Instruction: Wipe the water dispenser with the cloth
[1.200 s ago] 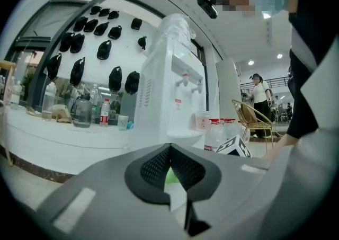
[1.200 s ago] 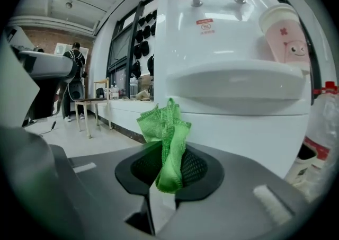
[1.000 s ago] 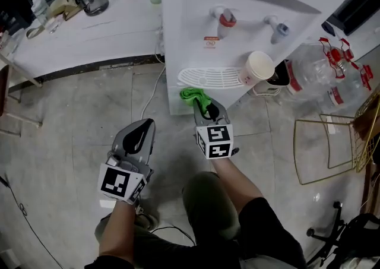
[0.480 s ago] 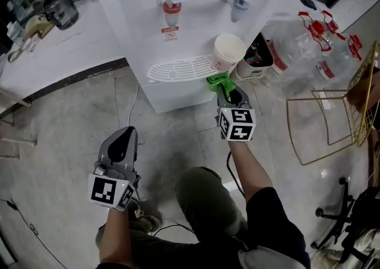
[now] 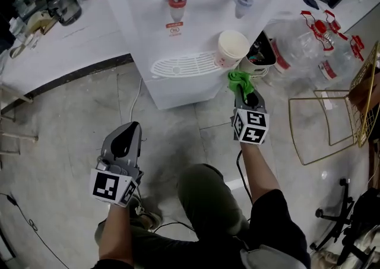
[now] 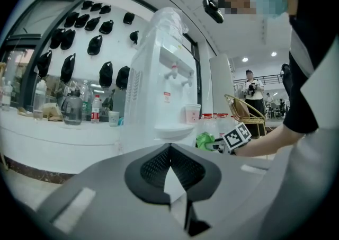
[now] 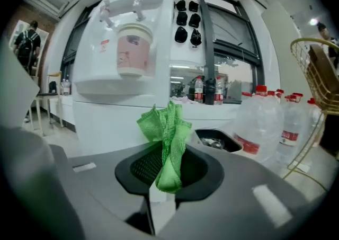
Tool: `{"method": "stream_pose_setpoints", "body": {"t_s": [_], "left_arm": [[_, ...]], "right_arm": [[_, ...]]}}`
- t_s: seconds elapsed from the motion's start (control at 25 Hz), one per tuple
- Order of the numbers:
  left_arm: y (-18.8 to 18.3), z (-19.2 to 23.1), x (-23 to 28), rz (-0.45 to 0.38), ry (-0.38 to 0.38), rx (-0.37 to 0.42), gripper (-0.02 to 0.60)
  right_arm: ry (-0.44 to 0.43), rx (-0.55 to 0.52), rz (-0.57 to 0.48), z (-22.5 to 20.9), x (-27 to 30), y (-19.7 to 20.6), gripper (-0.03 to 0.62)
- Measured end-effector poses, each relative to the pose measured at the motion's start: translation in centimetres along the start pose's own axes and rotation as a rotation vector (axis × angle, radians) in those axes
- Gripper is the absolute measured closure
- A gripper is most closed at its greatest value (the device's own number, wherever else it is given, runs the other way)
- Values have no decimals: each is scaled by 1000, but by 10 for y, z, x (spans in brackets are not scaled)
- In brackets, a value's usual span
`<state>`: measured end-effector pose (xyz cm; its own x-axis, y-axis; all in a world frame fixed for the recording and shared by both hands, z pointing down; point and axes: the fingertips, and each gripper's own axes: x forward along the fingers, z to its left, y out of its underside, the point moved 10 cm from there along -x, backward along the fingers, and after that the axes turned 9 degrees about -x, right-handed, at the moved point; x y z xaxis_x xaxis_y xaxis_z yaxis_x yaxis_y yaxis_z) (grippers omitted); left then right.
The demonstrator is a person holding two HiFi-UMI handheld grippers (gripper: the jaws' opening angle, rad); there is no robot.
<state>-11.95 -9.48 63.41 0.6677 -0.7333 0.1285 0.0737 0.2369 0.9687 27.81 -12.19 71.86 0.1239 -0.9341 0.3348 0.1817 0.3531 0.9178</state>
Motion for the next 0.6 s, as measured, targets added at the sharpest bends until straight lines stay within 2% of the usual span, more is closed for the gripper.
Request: {"method": "stream_pose_setpoints", "body": {"t_s": [0.24, 0.32, 0.44, 0.6], "left_arm": [[-2, 1, -5, -1, -13, 8, 583], [-2, 0, -9, 22, -25, 16, 583], [0, -3, -17, 56, -9, 32, 583], [-2, 0, -23, 46, -32, 19, 583]], "right_arm": [[-324, -19, -30, 118, -13, 11, 511], [-401, -29, -26, 158, -8, 12, 511], [-454, -26, -22, 206, 4, 7, 511], [-475, -19, -20, 246, 27, -6, 511]]}}
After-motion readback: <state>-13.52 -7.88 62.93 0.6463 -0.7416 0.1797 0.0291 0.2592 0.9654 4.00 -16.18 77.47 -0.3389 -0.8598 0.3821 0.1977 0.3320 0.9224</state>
